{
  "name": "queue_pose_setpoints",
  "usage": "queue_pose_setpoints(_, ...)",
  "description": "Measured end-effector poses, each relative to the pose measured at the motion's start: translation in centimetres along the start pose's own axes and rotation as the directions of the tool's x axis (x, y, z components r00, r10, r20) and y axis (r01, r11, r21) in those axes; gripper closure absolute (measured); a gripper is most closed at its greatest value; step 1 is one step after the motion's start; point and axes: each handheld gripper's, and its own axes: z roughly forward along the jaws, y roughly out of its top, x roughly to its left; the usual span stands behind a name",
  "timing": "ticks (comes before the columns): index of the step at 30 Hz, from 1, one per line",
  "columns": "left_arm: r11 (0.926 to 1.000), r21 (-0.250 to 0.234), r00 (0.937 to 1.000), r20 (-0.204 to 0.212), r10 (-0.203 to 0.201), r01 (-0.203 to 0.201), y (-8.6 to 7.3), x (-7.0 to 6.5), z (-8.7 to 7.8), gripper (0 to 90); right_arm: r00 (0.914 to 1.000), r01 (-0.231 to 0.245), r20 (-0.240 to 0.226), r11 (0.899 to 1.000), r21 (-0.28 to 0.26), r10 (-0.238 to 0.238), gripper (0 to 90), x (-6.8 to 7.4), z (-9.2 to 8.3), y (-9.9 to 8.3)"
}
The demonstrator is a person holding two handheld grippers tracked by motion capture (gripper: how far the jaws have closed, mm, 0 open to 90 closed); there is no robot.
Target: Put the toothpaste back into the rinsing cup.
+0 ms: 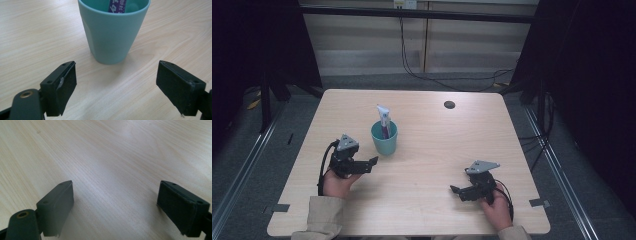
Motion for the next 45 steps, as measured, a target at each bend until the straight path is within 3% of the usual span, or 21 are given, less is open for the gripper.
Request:
queue_pose_setpoints(31, 0.999, 0.037, 0.9994, -0.026, -0.024, 0.025, -4.7, 1.2, -0.5, 16.9, 1.0, 0.001, 0.0, 1.0, -0.001, -0.001, 13.0, 0.0, 0.0, 0.0)
queue_pose_setpoints(45, 0.9978, 0.066, 0.9982, -0.059, 0.015, -0.011, -6.0, 1.5, -0.8, 17.1, 1.0, 0.0, 0.0, 1.0, 0.0, 0.0, 13.0, 0.0, 0.0, 0.0)
